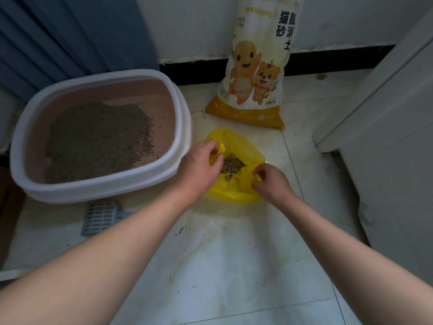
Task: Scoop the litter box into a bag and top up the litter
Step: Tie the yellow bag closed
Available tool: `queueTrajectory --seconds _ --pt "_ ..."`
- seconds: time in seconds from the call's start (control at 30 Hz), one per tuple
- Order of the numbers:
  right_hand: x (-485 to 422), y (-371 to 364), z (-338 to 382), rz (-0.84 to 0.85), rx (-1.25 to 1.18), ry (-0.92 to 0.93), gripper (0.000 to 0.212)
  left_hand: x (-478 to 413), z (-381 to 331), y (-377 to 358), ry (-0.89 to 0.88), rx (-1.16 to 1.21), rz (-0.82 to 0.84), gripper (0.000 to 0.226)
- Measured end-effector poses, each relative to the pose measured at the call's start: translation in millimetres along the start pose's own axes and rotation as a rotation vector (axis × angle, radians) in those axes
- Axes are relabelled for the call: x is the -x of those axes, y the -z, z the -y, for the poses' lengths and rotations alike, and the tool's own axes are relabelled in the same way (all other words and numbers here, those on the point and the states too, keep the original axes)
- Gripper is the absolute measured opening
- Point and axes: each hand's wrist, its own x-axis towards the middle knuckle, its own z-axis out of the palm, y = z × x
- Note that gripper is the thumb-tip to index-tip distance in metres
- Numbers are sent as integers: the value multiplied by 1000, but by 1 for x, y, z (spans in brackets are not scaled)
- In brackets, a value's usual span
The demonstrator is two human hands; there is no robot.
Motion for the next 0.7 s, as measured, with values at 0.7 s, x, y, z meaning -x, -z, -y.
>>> queueTrajectory --seconds 0.7 --pt "30 93 95 -434 -451 309 19 -26 -24 62 28 263 -321 9"
